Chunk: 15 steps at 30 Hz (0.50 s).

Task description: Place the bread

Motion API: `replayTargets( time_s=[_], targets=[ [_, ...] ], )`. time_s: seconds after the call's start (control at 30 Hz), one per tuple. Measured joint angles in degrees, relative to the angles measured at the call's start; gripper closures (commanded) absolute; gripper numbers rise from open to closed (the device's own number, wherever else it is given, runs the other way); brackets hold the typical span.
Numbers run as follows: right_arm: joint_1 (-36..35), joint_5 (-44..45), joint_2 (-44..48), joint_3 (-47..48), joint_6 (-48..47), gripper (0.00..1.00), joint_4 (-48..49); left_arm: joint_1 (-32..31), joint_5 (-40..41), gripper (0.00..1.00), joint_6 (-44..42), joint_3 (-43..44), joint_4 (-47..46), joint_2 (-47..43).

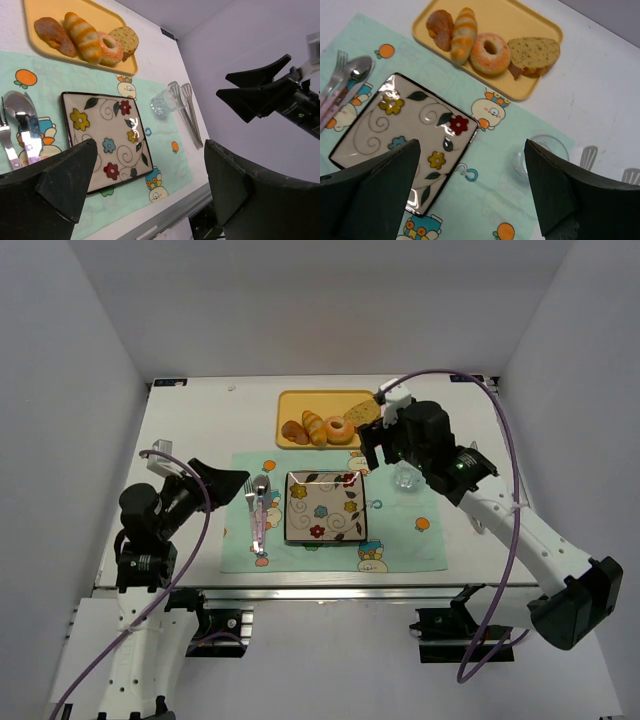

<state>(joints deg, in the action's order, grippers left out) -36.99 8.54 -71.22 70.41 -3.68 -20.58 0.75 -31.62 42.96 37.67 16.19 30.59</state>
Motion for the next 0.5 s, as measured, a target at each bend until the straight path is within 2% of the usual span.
replayTargets(
  time_s=[0.2,0.5],
  targets=[
    [3.06,0.11,3.32,-3.67,-2.14,0.11,-0.31,0.00,-0.85,0.02,0.61,-0.15,-0.11,-0.15],
    [4.52,-0.94,3.67,-7.28,-4.31,0.11,-0.44,0.00,-0.96,0.02,0.61,-0.85,1.46,-1.42]
  ],
)
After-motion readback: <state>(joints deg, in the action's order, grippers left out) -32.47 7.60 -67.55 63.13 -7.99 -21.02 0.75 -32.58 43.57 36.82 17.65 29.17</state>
